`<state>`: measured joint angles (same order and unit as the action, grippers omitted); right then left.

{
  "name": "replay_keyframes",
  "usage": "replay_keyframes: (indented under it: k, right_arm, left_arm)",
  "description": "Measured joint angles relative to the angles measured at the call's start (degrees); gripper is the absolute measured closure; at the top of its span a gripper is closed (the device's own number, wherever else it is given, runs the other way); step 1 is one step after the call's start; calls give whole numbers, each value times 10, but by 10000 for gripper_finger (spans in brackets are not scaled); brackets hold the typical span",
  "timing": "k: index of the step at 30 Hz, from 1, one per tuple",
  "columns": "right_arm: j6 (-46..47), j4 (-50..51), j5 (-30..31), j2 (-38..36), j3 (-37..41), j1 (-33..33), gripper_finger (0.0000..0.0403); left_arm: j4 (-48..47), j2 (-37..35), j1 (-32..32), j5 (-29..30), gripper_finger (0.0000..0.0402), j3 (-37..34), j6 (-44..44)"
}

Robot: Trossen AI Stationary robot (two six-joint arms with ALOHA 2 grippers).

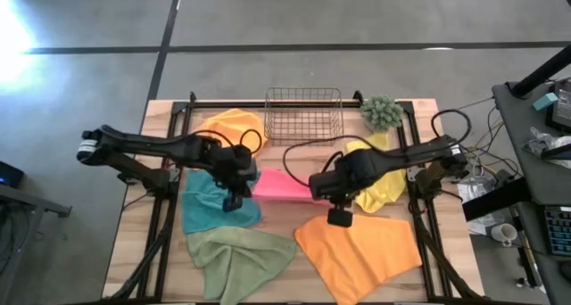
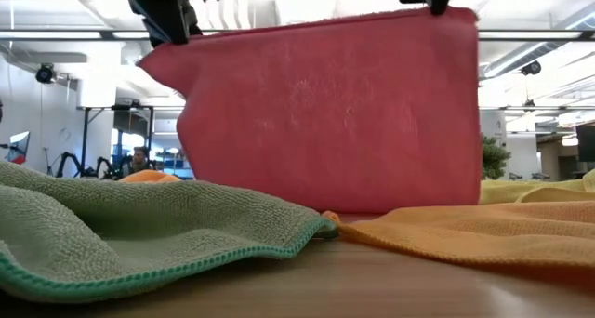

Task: Fold microfiber towels
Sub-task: Fold the pink microfiber cloth

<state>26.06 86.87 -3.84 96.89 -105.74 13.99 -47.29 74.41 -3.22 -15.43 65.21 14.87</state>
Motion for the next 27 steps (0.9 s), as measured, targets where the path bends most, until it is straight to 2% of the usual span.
replay_keyframes:
  k: [5,14,19,27]
  right_arm:
    - [25,-10,-12,17,16,25,394]
    - [26,-22,5,37,35,23,394]
    - [30,-38,9,37,39,21,394]
    - [27,-72,9,37,64,7,394]
  left_arm:
    - [23,14,-14,-43,401,0,13]
    - [22,39,-3,-47,401,0,-19]
    - [-16,55,3,-49,401,0,-18]
    - [-29,110,38,-49,401,0,-50]
